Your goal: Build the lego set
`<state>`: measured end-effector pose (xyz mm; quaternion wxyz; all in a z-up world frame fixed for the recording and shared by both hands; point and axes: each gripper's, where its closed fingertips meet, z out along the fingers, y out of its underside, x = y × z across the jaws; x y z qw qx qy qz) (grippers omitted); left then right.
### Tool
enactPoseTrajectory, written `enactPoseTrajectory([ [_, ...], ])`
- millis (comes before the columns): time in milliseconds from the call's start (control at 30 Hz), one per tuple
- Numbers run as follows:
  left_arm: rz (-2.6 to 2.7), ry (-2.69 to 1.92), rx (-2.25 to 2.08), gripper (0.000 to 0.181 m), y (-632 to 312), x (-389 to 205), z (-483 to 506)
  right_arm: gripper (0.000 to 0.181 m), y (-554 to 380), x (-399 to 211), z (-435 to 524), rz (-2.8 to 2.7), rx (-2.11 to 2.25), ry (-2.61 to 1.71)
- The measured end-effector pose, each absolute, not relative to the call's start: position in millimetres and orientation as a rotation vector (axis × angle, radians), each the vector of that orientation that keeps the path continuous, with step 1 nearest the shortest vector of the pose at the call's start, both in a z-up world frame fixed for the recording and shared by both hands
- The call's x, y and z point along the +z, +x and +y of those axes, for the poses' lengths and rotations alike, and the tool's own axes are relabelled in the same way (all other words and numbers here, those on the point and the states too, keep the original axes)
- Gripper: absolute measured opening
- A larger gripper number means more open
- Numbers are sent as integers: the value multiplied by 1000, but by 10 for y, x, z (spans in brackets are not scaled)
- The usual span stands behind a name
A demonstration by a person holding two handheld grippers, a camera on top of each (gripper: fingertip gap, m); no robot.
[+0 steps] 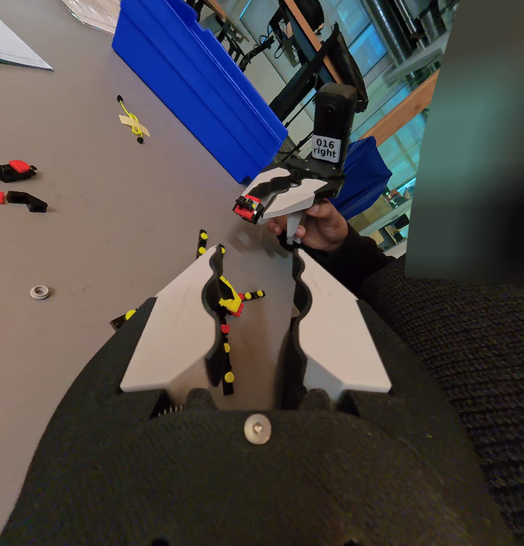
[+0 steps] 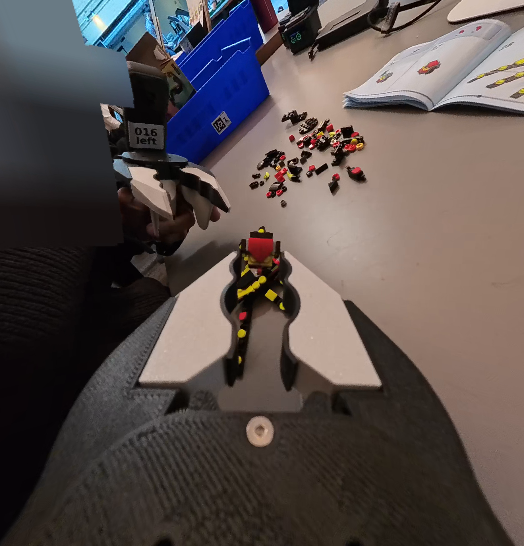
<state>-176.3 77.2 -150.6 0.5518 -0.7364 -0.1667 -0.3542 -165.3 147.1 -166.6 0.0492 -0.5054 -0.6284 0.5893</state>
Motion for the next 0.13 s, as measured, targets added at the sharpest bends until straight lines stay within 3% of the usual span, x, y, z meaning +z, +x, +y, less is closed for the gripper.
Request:
enactPoseTrajectory([
  [133,-415,-1696,-887,47,-1783,-1459,770,22,-1663,-1662,1491,-1900,1801,-1547],
])
